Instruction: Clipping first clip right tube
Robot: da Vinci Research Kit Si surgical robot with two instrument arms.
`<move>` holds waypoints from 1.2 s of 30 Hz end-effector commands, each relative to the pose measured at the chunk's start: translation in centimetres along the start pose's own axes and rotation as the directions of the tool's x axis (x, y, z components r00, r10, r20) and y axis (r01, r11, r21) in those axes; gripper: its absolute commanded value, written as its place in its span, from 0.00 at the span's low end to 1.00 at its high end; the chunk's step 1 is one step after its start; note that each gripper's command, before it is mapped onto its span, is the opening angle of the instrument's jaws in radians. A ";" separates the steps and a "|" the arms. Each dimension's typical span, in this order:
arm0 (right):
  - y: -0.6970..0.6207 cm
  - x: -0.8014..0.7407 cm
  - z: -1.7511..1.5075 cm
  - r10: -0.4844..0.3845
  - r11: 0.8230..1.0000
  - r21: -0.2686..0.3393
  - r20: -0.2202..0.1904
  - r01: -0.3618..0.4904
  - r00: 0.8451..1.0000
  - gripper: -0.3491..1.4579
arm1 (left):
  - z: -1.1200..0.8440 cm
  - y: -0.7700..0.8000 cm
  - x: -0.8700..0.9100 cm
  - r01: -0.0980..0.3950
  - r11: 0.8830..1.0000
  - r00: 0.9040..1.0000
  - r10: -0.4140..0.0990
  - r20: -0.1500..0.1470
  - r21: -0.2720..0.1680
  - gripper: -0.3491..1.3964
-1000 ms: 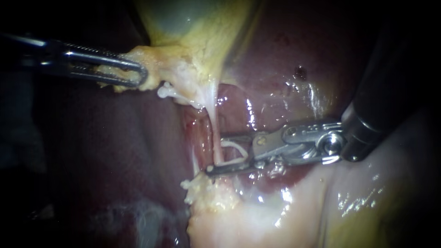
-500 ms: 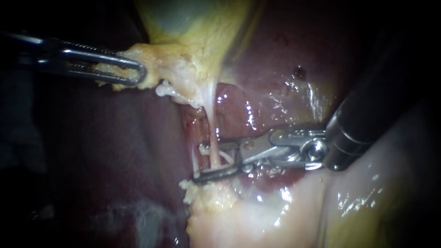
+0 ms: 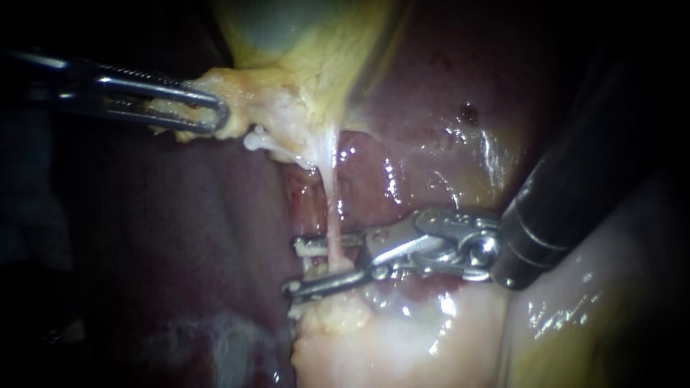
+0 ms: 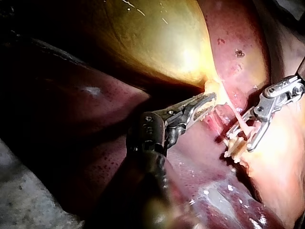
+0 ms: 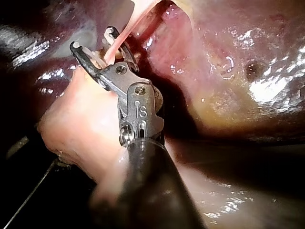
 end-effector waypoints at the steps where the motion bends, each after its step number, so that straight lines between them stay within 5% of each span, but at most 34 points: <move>1: -0.02 -0.01 0.01 0.005 1.000 0.003 -0.002 -0.005 1.000 0.47 | 0.00 0.00 0.00 0.000 1.000 1.000 0.000 0.000 0.001 0.00; 18: -0.41 0.15 0.08 0.064 0.994 0.089 -0.076 -0.058 0.995 0.47 | 0.01 -0.04 -0.01 -0.001 1.000 1.000 0.001 0.000 0.001 0.00; 27: -0.53 0.33 0.06 0.085 0.989 0.127 -0.103 -0.071 0.991 0.47 | 0.02 -0.04 -0.01 -0.001 1.000 1.000 0.001 0.000 0.001 0.00; 36: -0.53 0.33 0.03 0.085 0.989 0.131 -0.107 -0.071 0.991 0.42 | 0.02 -0.05 -0.02 -0.002 1.000 1.000 0.002 0.000 0.001 0.00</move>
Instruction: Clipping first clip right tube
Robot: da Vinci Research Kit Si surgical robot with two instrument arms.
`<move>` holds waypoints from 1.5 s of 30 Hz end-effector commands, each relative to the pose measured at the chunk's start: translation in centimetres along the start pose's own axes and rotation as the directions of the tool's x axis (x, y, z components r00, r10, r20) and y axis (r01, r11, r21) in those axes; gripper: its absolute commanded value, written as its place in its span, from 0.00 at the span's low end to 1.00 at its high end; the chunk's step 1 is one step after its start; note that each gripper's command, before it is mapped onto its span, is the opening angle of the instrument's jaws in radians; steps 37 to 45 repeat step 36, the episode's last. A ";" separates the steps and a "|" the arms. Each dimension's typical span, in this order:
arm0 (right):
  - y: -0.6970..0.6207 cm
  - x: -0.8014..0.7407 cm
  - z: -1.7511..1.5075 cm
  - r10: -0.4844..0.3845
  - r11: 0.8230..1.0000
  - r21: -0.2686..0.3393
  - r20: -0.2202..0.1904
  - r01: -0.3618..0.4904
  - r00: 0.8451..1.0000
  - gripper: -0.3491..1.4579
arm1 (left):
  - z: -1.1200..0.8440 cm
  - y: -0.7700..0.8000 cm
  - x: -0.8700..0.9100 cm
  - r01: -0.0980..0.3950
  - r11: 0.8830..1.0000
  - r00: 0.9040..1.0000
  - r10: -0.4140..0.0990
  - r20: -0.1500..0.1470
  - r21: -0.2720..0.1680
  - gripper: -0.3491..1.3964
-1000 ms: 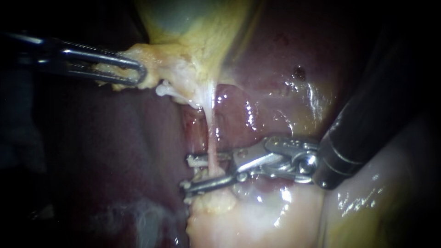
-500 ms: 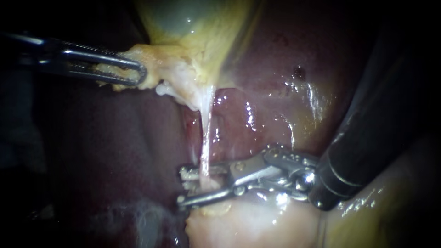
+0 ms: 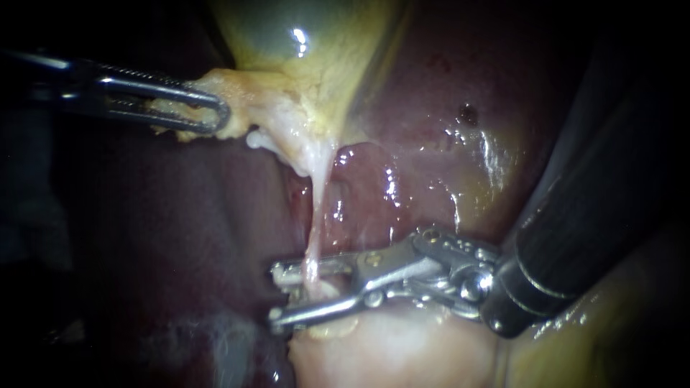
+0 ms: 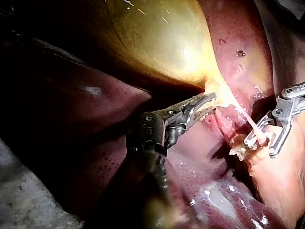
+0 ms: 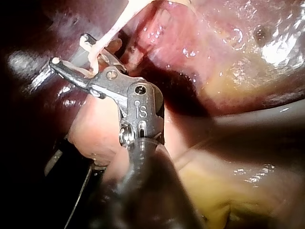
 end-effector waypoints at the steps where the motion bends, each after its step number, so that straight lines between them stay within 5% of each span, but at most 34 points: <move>1: 0.01 -0.03 -0.03 -0.001 1.000 -0.001 0.001 0.001 1.000 0.40 | 0.00 0.00 0.00 0.000 1.000 1.000 0.000 0.000 0.000 0.00; 7: 0.06 -0.08 -0.07 -0.002 1.000 -0.023 0.044 0.003 0.999 0.28 | 0.01 -0.01 -0.01 -0.001 1.000 1.000 0.001 0.000 0.000 0.00; 14: 0.14 -0.12 -0.13 -0.004 1.000 -0.023 0.049 0.005 0.999 0.15 | 0.01 -0.02 -0.01 -0.001 1.000 1.000 0.001 0.000 0.000 0.00; 17: 0.14 -0.13 -0.15 -0.004 1.000 -0.024 0.052 0.005 0.999 0.00 | 0.01 -0.02 -0.01 -0.001 1.000 1.000 0.001 0.000 0.000 0.00; 21: 0.14 -0.15 -0.19 0.096 0.995 -0.034 0.062 -0.094 0.993 0.00 | 0.01 -0.03 -0.01 -0.001 1.000 1.000 0.001 0.000 0.000 0.00; 45: 0.19 -0.19 -0.25 0.096 0.995 -0.042 0.079 -0.092 0.992 0.00 | 0.02 -0.07 -0.02 -0.002 1.000 1.000 0.002 0.000 0.000 0.00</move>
